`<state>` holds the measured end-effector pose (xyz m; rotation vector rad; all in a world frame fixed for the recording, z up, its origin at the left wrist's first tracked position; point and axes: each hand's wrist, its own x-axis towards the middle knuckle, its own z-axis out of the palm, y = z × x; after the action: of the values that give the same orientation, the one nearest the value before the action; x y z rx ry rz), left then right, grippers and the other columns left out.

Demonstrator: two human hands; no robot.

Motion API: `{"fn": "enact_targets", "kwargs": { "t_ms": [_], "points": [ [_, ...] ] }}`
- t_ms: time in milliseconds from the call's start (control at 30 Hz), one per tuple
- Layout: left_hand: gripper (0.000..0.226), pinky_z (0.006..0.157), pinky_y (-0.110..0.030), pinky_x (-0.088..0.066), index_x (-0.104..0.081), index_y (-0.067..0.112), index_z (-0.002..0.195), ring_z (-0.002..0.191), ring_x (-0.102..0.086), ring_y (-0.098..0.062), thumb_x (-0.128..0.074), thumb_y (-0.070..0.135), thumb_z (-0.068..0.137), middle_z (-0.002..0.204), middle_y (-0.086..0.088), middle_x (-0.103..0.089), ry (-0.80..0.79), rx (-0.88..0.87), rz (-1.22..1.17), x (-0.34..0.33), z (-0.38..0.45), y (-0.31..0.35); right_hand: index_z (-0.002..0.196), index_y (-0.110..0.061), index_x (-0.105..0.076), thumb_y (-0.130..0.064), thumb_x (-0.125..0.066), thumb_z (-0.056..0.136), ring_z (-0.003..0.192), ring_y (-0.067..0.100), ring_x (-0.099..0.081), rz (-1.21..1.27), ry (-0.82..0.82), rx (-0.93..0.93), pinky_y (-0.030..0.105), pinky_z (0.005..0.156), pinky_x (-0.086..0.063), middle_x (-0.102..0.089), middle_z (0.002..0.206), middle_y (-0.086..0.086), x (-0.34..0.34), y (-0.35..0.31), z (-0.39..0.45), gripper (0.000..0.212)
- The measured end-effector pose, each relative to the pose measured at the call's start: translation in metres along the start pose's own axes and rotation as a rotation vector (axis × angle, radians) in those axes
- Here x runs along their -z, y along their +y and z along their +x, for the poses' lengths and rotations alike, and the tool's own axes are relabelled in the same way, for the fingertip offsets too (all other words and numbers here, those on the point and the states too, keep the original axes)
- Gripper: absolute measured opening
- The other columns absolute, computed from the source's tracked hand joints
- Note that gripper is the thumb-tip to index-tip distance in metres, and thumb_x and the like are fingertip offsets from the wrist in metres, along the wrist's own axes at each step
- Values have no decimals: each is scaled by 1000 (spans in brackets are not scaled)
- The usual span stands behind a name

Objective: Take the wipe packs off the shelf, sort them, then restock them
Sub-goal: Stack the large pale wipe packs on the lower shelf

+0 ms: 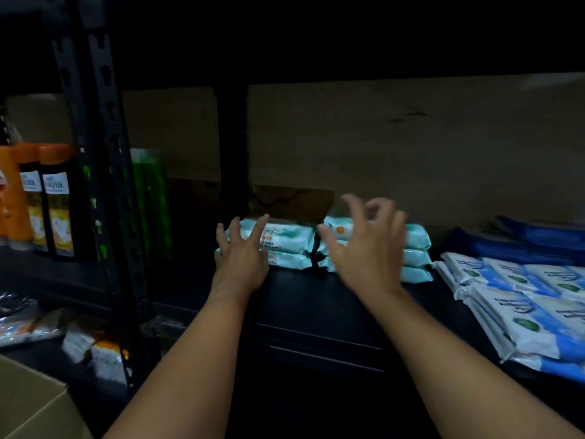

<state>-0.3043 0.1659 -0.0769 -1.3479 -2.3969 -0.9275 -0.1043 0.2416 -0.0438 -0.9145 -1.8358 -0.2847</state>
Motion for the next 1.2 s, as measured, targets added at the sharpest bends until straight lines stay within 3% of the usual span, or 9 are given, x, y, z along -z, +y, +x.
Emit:
{"fn": "enact_targets", "kwargs": {
  "t_ms": [67,133,233,367,533,700,867,1067,1200],
  "points": [
    [85,118,-65,-17,-3,50,156,150,14,-42,-49,12,96,166,-11,7,-16,2,-2,3,0,2,143,-34,-45,-78,-55,82,120,39,-39,-79,-45,-198,49,95,-37,-39,138,19,10,35,3,76],
    [90,118,-67,-11,2,53,155,150,20,-41,-52,14,94,166,-9,13,-36,37,-5,5,0,3,148,-39,-35,-91,-51,71,125,44,-38,-113,-234,-324,52,101,-37,-29,147,19,15,58,1,94],
    [89,117,-69,-5,8,57,152,148,25,-42,-55,30,96,165,-9,22,-73,38,15,3,3,2,149,-44,-28,-87,-70,58,123,47,-45,34,-427,-395,49,99,-45,-16,152,8,15,67,-5,109],
    [87,119,-64,-8,1,61,151,148,21,-46,-59,37,93,165,-10,20,-117,44,-63,0,6,-2,146,-42,-37,-58,-91,57,117,44,-51,135,-400,-364,47,102,-46,-17,146,5,10,74,-6,105],
    [70,121,-56,-15,-25,53,151,148,4,-47,-64,44,93,164,-11,11,-131,60,-102,-6,10,-7,144,-41,-43,-41,-97,56,116,35,-54,182,-414,-300,41,104,-44,-22,139,5,6,83,-3,103],
    [67,122,-55,-13,-28,52,150,149,6,-46,-64,42,95,165,-11,10,-139,77,-96,-13,25,-9,144,-37,-43,-42,-97,57,115,37,-55,167,-462,-268,39,104,-44,-24,137,6,-9,68,7,103],
    [69,121,-55,-2,-18,36,158,146,16,-54,-56,38,100,163,-25,17,-194,104,-7,-19,49,-11,142,-31,-44,-44,-94,62,117,41,-54,119,-517,-281,39,107,-43,-29,140,13,-35,53,19,96],
    [72,121,-56,-7,-15,37,158,145,23,-54,-56,38,99,163,-23,19,-232,123,-42,-28,75,-27,139,-20,-49,-50,-88,69,119,39,-53,39,-566,-309,41,101,-47,-47,128,18,-55,40,33,86],
    [84,122,-54,-9,-10,39,159,147,19,-51,-62,47,94,164,-19,19,-241,86,-19,-31,85,-33,144,-25,-43,-58,-81,72,121,38,-48,-13,-536,-309,41,95,-47,-46,130,18,-63,36,28,88]
  ]
}}
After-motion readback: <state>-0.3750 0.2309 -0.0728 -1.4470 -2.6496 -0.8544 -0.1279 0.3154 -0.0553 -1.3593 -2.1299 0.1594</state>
